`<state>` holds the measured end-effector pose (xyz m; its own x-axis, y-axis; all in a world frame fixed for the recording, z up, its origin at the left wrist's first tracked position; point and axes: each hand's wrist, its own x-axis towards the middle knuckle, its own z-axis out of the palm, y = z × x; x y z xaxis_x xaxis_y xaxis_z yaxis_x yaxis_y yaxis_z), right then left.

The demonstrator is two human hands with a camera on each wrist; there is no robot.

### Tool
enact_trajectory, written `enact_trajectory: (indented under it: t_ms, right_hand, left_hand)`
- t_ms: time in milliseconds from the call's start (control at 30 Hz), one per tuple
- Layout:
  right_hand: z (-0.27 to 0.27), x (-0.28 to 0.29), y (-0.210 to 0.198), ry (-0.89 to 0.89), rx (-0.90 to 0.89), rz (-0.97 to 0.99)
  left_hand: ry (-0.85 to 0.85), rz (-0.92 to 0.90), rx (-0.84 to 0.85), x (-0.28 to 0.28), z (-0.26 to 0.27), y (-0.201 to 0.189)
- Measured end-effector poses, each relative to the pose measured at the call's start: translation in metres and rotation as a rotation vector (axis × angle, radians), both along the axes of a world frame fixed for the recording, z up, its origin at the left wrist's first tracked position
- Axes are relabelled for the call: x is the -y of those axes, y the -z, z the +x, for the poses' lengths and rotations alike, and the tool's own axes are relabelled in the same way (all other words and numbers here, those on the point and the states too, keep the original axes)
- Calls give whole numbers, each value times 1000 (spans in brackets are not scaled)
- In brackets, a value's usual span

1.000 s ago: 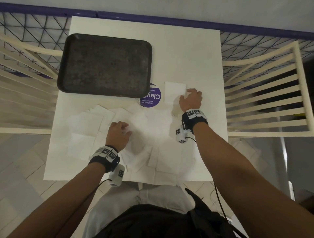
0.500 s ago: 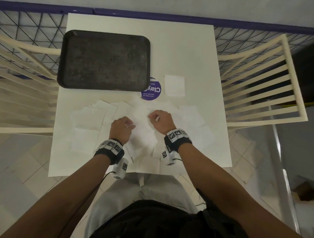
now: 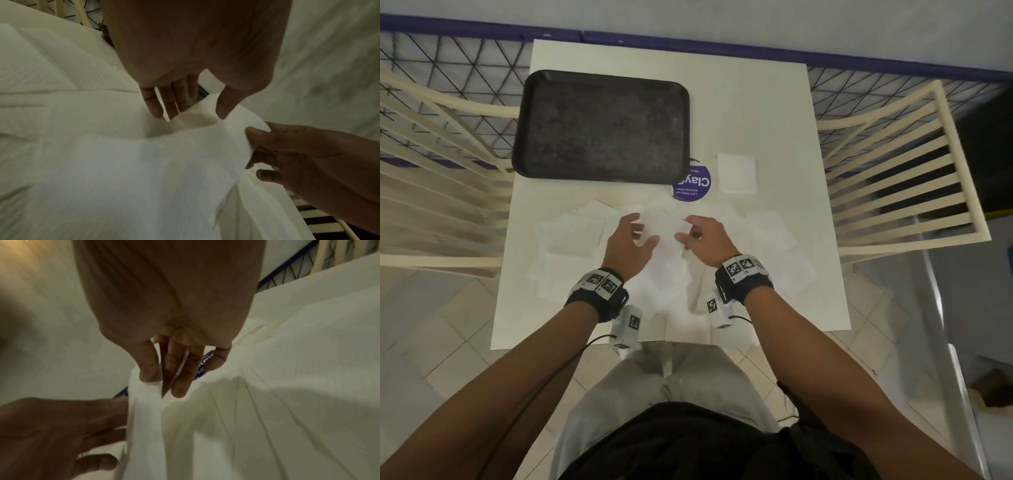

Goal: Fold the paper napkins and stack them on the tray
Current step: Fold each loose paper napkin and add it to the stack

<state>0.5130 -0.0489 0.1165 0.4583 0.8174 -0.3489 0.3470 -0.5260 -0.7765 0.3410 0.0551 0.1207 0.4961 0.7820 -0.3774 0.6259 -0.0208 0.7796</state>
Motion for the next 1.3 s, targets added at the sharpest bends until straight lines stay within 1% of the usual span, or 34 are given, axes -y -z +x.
enact_trajectory:
  t_ms: [33, 100, 233, 300, 400, 467, 533, 600, 700, 767, 867, 1067, 1200, 1300]
  right_hand:
    - [1, -1, -6, 7, 6, 1]
    - [4, -3, -14, 10, 42, 14]
    - [11, -5, -25, 56, 70, 78]
    - [13, -4, -29, 89, 31, 105]
    - [12, -2, -33, 48, -77, 35]
    - [10, -1, -29, 21, -71, 10]
    - [7, 0, -28, 57, -50, 51]
    - [4, 1, -29, 105, -70, 91]
    - [3, 1, -30, 137, -55, 114]
    - [4, 1, -29, 153, -54, 123]
    - [5, 2, -29, 161, -100, 126]
    - [6, 0, -27, 173, -131, 126]
    - [6, 0, -32, 216, -213, 107]
    - [5, -1, -36, 276, -307, 110]
  left_hand:
    - [20, -14, -20, -2, -1, 2]
    - [64, 18, -55, -4, -4, 6]
    - [48, 70, -4, -7, -4, 3]
    - [38, 113, 29, -9, -3, 1]
    - [-12, 136, 69, -13, -1, -4]
    - [-24, 135, 92, -15, 1, -7]
    - [-21, 111, 122, -17, 2, -8]
    - [0, 74, 134, -17, 1, -8]
    - [1, 33, 148, -17, -1, -9]
    - [-21, -17, 188, -17, -3, -10]
    - [-49, -67, 243, -19, -5, -10]
    - [-148, -209, 375, -16, -4, -14]
    - [-150, -213, 353, -14, -3, -17]
    - [-198, -272, 372, -14, -4, -17]
